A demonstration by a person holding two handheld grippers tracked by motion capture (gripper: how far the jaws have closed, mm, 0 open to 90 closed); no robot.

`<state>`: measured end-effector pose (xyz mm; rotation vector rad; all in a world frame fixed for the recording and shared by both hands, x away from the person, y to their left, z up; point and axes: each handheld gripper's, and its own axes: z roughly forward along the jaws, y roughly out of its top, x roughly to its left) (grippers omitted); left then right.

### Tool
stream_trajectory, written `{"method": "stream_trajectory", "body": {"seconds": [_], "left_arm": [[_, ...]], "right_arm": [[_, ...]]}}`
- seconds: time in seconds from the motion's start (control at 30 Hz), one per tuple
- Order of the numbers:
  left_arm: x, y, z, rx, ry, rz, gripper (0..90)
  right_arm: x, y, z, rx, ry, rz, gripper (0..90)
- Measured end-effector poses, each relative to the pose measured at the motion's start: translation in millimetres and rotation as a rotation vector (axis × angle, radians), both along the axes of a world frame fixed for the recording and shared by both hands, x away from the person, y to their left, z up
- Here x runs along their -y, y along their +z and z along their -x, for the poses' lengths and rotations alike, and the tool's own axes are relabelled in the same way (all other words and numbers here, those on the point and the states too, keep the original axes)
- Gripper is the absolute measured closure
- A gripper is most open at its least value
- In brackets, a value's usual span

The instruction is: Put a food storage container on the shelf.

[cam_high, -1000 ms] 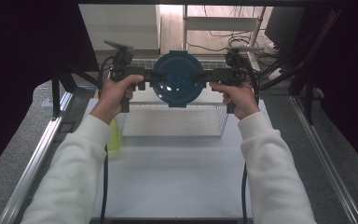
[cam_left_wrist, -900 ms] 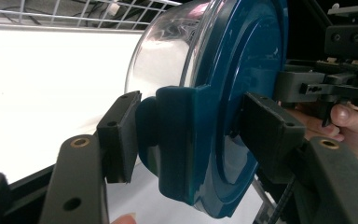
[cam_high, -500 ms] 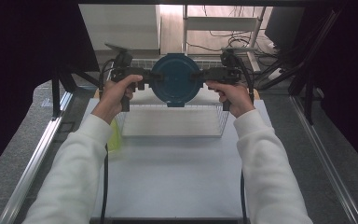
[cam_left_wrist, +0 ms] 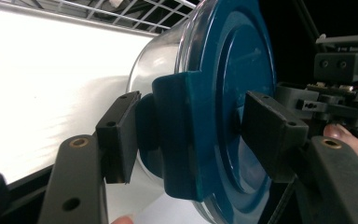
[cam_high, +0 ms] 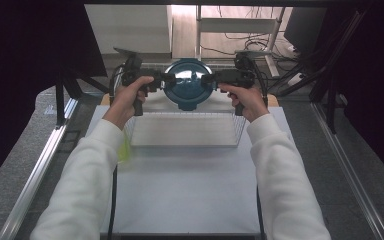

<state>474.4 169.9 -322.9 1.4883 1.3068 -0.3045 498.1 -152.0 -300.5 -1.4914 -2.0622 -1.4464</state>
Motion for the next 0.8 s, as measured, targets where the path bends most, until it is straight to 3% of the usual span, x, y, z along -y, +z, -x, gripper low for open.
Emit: {"method": "stream_trajectory", "body": {"seconds": [0.1,0.43,0.73,0.8], "left_arm": [[0.6,-3.3,-4.6,-0.019,0.018,0.016,38.7],[1.5,-11.7,-14.4,-0.053,0.021,0.036,35.7],[3.6,-13.1,-14.4,-0.031,0.025,0.034,34.7],[7.1,-11.2,-12.3,-0.001,0.052,-0.006,30.8]], "right_arm": [[0.2,-2.4,-3.7,-0.037,-0.022,-0.017,37.1],[1.6,-13.0,-13.6,-0.091,-0.057,-0.056,35.3],[1.8,-16.8,-14.5,-0.090,-0.061,-0.065,32.8],[-0.6,-16.1,-13.1,-0.080,-0.067,-0.049,29.5]]}}
